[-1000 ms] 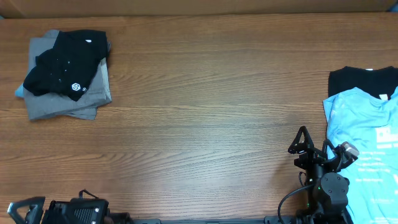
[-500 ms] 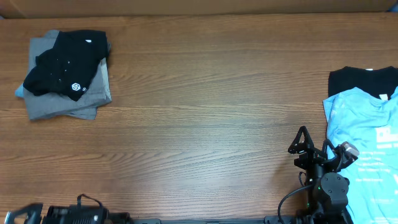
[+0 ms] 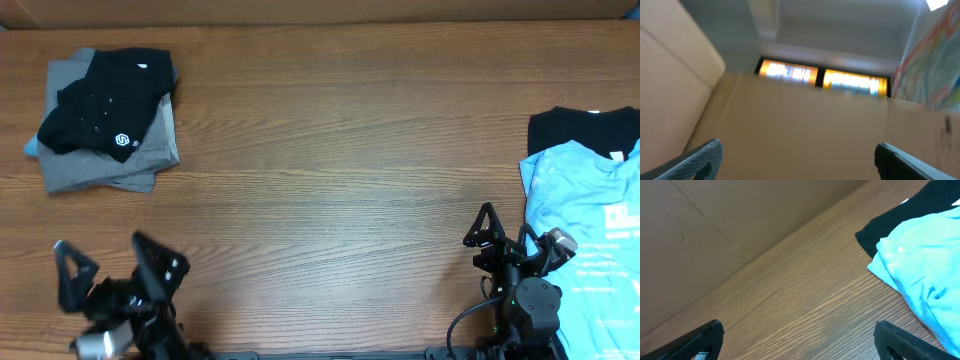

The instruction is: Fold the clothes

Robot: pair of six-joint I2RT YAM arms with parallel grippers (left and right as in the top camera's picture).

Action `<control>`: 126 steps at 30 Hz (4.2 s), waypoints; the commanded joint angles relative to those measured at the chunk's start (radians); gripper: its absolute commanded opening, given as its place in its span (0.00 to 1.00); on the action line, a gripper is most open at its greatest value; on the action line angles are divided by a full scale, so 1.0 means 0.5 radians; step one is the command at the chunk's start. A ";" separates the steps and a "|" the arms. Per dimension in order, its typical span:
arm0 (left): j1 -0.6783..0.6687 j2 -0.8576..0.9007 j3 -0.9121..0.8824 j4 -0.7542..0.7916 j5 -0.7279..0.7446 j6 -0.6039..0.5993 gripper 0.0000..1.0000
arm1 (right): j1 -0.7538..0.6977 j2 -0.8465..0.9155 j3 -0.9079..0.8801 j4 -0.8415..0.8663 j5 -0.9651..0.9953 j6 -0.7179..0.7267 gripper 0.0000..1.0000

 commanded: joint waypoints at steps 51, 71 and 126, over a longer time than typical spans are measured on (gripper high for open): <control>0.007 0.052 0.000 -1.849 0.530 -0.431 1.00 | -0.009 -0.020 -0.011 0.111 -0.359 0.014 1.00; 0.005 0.989 1.398 -2.499 0.636 0.092 1.00 | -0.009 0.649 0.859 -0.198 -0.924 -0.374 1.00; 0.007 2.361 2.625 -3.601 1.353 0.092 1.00 | -0.767 3.249 2.239 -0.918 -0.345 -0.213 1.00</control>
